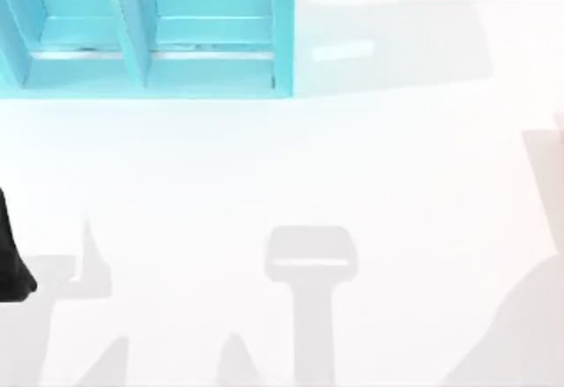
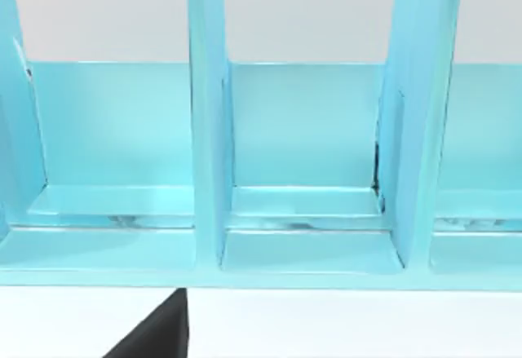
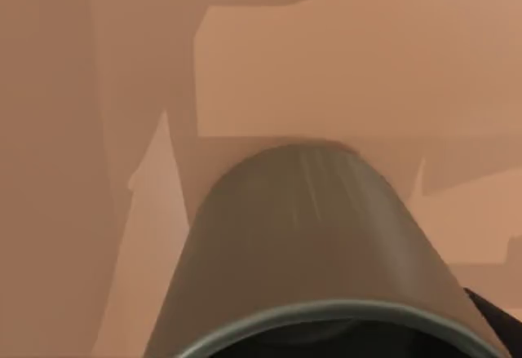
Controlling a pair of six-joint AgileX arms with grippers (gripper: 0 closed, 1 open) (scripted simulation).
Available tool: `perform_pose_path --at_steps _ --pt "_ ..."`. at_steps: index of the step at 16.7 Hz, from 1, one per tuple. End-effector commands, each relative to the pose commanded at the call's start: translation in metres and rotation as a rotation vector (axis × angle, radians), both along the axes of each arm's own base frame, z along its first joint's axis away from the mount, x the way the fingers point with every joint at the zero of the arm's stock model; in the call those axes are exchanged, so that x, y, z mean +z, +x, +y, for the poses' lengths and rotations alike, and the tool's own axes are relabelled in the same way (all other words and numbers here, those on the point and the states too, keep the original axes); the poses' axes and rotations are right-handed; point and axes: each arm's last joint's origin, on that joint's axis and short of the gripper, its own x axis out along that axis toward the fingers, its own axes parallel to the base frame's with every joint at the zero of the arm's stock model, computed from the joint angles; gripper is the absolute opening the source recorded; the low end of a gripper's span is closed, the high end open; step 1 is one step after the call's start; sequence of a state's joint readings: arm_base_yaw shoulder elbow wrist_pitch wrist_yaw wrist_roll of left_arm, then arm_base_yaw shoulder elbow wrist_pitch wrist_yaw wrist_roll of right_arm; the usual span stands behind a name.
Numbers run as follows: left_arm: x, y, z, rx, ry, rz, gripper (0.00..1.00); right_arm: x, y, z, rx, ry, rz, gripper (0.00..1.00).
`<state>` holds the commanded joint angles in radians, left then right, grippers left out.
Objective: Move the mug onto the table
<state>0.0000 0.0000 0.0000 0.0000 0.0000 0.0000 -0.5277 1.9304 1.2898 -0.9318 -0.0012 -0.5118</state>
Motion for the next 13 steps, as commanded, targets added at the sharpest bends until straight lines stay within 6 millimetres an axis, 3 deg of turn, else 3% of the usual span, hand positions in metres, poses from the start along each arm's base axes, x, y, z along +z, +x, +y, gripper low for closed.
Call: perform_pose_path --at_steps 7,13 --pt "0.0 0.0 0.0 0.0 0.0 0.0 1.0 0.005 0.002 0.004 -0.001 -0.002 -0.004 0.0" --pt "0.0 0.0 0.0 0.0 0.0 0.0 1.0 0.047 0.008 0.046 -0.001 0.0 0.001 0.0"
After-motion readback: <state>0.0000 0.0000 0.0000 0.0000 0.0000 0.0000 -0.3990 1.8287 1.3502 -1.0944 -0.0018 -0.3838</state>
